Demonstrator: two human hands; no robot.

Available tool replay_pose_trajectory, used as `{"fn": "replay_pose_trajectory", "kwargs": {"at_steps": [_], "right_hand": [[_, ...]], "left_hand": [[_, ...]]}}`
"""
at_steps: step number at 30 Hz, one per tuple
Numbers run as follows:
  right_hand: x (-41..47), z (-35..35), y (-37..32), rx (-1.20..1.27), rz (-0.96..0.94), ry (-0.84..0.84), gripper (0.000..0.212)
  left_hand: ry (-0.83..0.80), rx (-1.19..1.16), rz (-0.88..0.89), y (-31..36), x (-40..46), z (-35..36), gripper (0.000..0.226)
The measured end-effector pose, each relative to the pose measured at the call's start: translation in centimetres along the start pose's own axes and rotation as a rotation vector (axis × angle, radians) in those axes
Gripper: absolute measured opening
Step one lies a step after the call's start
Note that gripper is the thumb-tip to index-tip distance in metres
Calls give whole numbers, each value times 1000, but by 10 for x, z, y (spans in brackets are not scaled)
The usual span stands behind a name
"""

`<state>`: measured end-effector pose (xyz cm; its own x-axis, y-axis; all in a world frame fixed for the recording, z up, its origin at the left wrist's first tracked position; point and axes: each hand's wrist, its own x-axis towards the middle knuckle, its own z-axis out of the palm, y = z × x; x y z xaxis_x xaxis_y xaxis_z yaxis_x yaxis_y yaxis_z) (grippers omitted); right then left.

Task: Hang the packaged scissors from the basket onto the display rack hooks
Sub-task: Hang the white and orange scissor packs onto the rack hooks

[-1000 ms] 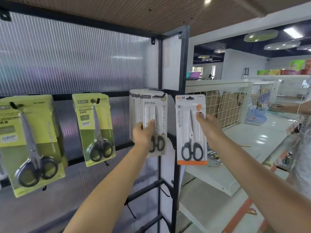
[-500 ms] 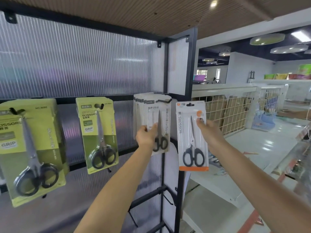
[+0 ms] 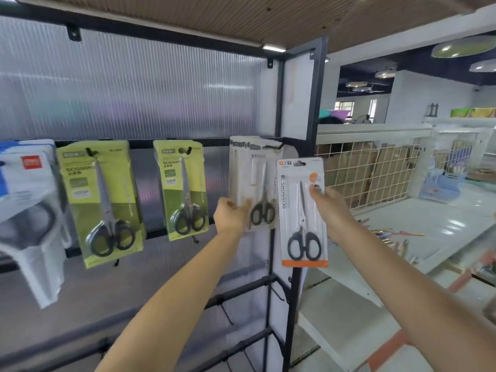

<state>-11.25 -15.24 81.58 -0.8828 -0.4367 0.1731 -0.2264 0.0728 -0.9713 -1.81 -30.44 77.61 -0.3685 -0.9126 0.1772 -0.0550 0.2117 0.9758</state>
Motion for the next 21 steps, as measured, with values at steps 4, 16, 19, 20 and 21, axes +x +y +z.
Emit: {"fn": "replay_pose_trajectory", "kwargs": {"at_steps": [4, 16, 19, 20, 21], "right_hand": [[-39, 16, 13, 26, 31, -98, 35], [-188, 142, 41, 82, 73, -582, 22], [-223, 177, 29, 57, -45, -694, 12], [-232, 187, 23, 56, -97, -727, 12], [-239, 198, 17, 63, -146, -762, 13]], "left_hand": [[-82, -44, -42, -23, -39, -36, 33], [-100, -71, -253, -94, -174, -195, 23], [30, -35, -248, -107, -189, -245, 17], [60, -11, -242, -112, -194, -263, 19], [90, 0, -243, -115, -200, -280, 19]]}}
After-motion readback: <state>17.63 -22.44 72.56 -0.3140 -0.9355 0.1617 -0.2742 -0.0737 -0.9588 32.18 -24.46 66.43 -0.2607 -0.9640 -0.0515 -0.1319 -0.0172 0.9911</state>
